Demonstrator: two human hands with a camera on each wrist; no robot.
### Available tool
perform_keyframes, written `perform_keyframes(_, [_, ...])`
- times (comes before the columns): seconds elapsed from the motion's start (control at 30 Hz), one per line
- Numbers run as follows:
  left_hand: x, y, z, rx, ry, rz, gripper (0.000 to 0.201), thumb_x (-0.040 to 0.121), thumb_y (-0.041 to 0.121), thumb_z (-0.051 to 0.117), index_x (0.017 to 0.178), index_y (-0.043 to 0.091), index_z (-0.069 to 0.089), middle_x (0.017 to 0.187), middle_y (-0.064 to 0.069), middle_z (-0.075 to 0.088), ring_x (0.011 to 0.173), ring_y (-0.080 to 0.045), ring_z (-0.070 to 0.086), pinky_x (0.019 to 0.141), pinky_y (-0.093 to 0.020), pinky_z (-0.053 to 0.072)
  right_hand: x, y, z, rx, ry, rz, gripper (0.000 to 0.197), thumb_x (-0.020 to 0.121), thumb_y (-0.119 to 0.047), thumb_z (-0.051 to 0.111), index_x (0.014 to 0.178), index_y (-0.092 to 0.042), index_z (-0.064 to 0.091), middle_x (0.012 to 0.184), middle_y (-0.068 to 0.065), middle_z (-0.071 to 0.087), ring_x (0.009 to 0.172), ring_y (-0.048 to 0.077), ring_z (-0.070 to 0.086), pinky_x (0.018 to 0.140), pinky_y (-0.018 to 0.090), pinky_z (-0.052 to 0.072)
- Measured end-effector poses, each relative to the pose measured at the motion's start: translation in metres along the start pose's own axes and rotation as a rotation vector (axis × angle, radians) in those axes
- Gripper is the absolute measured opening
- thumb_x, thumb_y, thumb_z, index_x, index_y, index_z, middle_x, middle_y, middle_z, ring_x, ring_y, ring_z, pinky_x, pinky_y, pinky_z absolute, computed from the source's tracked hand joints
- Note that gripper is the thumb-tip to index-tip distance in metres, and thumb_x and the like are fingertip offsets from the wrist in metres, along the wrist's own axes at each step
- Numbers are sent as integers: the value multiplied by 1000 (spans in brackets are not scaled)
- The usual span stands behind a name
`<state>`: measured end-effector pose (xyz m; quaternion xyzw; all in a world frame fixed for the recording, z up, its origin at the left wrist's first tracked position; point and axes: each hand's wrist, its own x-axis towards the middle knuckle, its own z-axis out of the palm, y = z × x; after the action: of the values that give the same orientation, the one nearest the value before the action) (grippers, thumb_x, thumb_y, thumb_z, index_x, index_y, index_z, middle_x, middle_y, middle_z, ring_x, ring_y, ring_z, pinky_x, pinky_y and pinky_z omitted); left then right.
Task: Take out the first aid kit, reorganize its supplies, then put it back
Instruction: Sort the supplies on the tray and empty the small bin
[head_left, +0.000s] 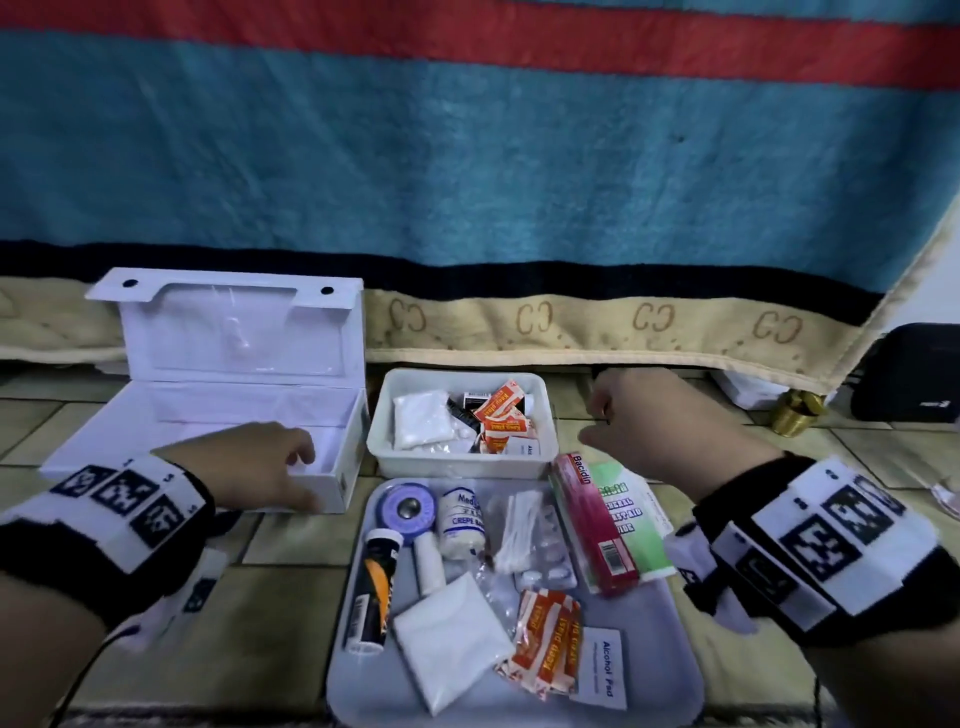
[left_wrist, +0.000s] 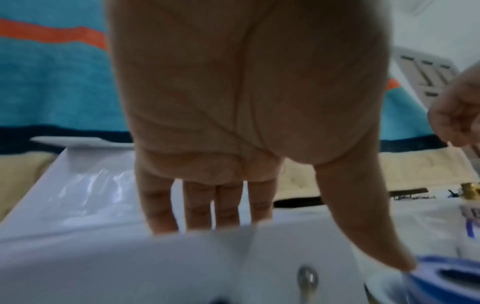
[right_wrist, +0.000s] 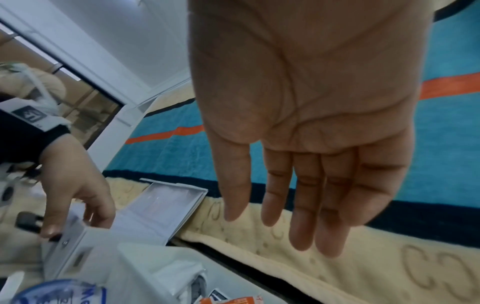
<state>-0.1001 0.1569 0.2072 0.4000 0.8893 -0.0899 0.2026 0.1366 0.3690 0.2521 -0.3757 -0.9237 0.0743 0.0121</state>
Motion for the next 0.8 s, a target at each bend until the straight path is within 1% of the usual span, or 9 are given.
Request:
perform_keyframes(0.13, [13,-6,15,34,-31,9,47,85,62,48,123,34,47,130,8,48,118,-15,48,93,-37,30,18,-31,1,-157,-64,-166,26,86,-29,61,107,-15,63,107,5,65,99,23,60,74,29,46])
perform_keyframes(0.23, [21,-8,23,10,-32,39,48,88,59,45,130,35,44,132,7,46,122,-17,46,100,-42,34,37,-55,8,-190,-195,-321,35,85,-34,63,117,-22,58,118,2,60,107,22,56,85,31,47])
perform_keyframes(0.3, [23,-10,26,7,-19,65,51,87,59,47,132,35,44,130,5,46,119,-18,48,99,-41,39,50,-69,18,-289,-267,-408,38,86,-33,61,122,-24,54,122,2,57,110,24,55,86,34,46])
perform_keyframes(0.37, [23,-11,27,5,-10,82,51,86,60,48,131,34,45,127,3,46,115,-19,51,96,-40,42,60,-85,30,-382,-270,-459,39,90,-27,57,128,-25,49,127,2,53,114,24,53,83,34,45])
perform_keyframes(0.47, [24,-12,29,12,-5,89,48,86,59,49,128,34,46,126,2,46,113,-21,52,94,-39,43,72,-106,50,-373,-269,-525,52,94,-17,49,143,-27,33,141,3,42,125,25,47,95,38,43])
perform_keyframes(0.53, [26,-13,29,15,7,91,47,86,59,49,126,35,47,124,2,47,111,-22,53,93,-40,44,80,-114,61,-381,-260,-539,57,94,-19,51,146,-23,27,142,6,41,125,28,47,97,38,43])
perform_keyframes(0.6, [26,-13,30,11,7,93,47,85,60,49,125,35,48,122,1,47,110,-22,54,92,-40,44,86,-119,70,-437,-263,-526,55,92,-23,55,142,-16,33,137,10,43,120,30,51,93,39,46])
perform_keyframes(0.7, [27,-14,31,17,16,102,47,85,60,50,125,34,48,122,0,47,109,-24,54,91,-40,44,88,-127,77,-451,-215,-522,38,90,-16,58,126,-10,49,127,11,45,104,33,58,75,37,46])
perform_keyframes(0.8, [29,-15,32,16,23,99,48,85,61,49,124,34,48,123,0,47,109,-24,54,92,-40,44,92,-132,79,-486,-231,-498,29,91,-10,54,119,-2,52,125,15,46,103,33,58,73,33,42])
